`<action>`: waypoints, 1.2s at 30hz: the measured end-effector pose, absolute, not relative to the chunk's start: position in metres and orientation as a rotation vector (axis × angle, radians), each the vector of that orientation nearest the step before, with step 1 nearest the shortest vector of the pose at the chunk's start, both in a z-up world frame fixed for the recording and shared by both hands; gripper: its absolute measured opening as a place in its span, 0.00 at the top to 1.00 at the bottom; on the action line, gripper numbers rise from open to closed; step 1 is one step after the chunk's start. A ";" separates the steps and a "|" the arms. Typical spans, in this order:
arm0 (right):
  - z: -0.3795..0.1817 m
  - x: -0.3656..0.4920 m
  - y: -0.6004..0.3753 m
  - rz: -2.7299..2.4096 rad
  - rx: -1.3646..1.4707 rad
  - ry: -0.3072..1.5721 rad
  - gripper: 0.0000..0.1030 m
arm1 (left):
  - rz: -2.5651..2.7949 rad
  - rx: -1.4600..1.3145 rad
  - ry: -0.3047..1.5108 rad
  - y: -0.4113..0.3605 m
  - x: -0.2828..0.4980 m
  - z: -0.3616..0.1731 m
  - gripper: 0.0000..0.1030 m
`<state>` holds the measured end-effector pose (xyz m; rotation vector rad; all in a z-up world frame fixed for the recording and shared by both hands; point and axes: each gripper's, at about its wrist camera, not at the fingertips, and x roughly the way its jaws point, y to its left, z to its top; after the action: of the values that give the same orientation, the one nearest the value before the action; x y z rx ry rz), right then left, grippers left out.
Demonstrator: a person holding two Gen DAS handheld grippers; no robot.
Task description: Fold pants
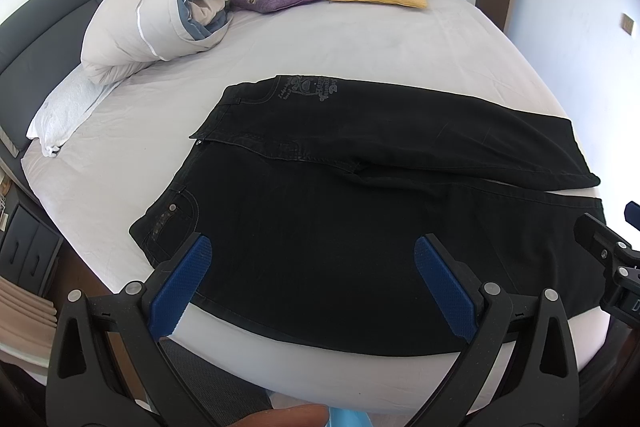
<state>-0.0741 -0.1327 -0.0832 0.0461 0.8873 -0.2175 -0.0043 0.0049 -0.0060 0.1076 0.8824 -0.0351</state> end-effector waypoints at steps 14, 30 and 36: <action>-0.086 -0.074 -0.130 -0.216 0.044 0.889 0.00 | -0.039 0.101 0.885 0.007 -0.003 -0.008 0.00; -0.092 -0.073 -0.124 -0.180 0.038 0.906 0.00 | -0.138 -0.069 0.944 0.023 0.007 -0.018 0.00; -0.086 -0.054 -0.137 0.012 0.088 0.882 0.00 | -0.298 -0.534 0.940 0.068 0.049 -0.027 0.00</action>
<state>-0.0539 -0.1365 -0.0861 0.0877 0.8816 0.0116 0.0492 0.0680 -0.0273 -0.5345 0.9395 -0.2977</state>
